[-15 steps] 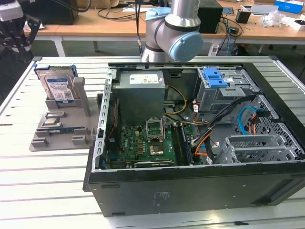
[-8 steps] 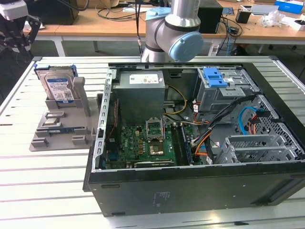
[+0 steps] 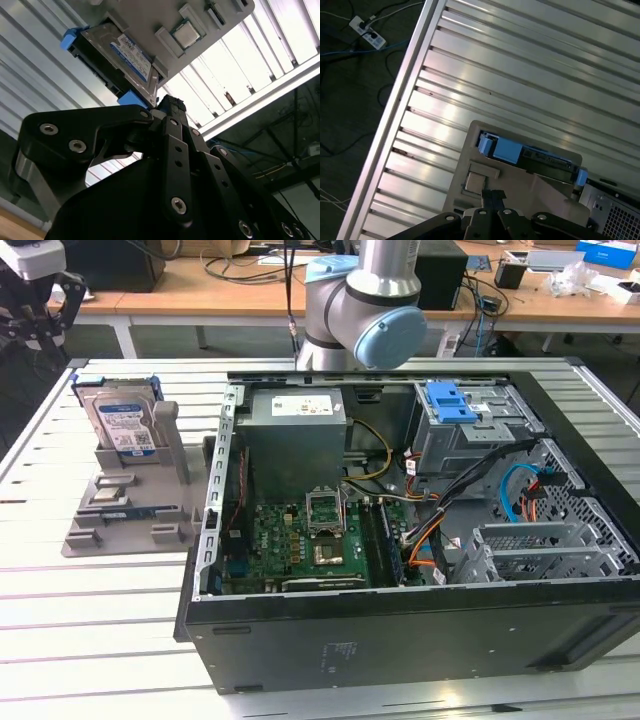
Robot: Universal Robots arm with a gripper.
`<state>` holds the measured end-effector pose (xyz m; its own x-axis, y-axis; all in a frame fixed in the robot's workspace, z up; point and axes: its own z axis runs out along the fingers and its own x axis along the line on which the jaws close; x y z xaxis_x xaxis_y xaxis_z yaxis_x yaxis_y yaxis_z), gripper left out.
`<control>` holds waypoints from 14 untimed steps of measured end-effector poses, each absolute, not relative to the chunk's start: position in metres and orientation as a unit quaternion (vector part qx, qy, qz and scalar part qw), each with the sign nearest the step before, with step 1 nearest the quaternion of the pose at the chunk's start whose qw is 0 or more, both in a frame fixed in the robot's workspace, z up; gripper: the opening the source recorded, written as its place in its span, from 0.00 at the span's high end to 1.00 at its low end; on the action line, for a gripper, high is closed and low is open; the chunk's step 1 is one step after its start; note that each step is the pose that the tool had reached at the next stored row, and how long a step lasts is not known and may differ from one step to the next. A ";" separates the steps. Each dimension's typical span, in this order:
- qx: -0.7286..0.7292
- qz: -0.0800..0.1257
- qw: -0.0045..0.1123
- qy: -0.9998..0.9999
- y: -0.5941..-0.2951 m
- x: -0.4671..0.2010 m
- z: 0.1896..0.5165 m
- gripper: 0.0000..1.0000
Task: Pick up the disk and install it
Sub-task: 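Pick up the disk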
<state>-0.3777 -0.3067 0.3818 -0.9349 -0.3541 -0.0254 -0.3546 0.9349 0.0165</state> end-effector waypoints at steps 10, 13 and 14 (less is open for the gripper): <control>-0.237 0.011 0.010 0.971 -0.307 -0.378 0.382 0.89; -0.261 0.011 0.010 0.965 -0.307 -0.378 0.382 0.89; -0.271 0.011 0.010 0.962 -0.307 -0.378 0.382 0.89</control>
<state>-0.3777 -0.3068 0.3818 -0.8527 -0.5218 -0.0255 -0.5223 0.8526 0.0164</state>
